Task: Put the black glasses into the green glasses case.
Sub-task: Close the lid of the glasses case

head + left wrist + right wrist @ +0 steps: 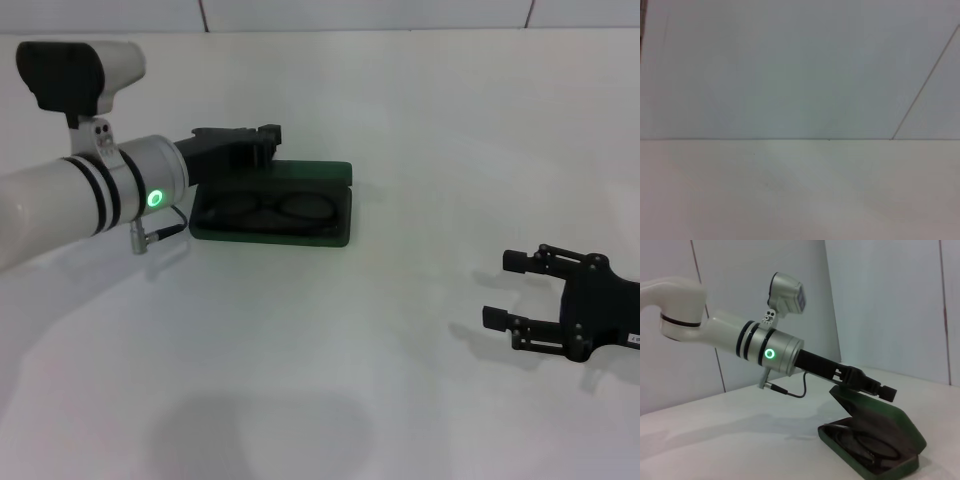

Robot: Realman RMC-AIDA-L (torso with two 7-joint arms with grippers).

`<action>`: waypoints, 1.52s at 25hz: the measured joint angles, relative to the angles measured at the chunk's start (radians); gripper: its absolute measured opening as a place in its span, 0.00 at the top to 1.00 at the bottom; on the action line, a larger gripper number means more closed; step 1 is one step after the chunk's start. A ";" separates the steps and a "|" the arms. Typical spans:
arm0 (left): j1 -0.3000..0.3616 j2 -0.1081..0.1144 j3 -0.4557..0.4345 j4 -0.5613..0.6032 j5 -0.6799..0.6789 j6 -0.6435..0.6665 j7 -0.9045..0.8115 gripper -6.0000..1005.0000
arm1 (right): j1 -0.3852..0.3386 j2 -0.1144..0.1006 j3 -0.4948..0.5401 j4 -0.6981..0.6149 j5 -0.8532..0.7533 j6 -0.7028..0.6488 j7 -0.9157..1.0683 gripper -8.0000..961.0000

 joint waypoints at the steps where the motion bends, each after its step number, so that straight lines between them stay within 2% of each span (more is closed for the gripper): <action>1: 0.005 0.000 0.000 0.002 -0.002 0.005 0.011 0.95 | 0.002 0.000 0.000 0.003 0.000 0.002 0.000 0.21; 4: 0.023 0.000 -0.003 0.003 -0.028 0.028 0.074 0.95 | 0.002 0.000 0.000 0.004 0.000 0.010 0.000 0.21; 12: 0.067 0.000 -0.002 -0.022 -0.205 0.106 0.334 0.95 | 0.008 0.005 0.000 0.005 0.000 0.017 0.001 0.21; 24: 0.079 0.000 -0.009 -0.048 -0.218 0.149 0.357 0.95 | 0.016 0.008 0.000 0.010 -0.003 0.017 0.004 0.21; 38: 0.122 -0.001 -0.008 -0.065 -0.260 0.213 0.482 0.95 | 0.016 0.008 -0.001 0.012 -0.001 0.017 0.007 0.21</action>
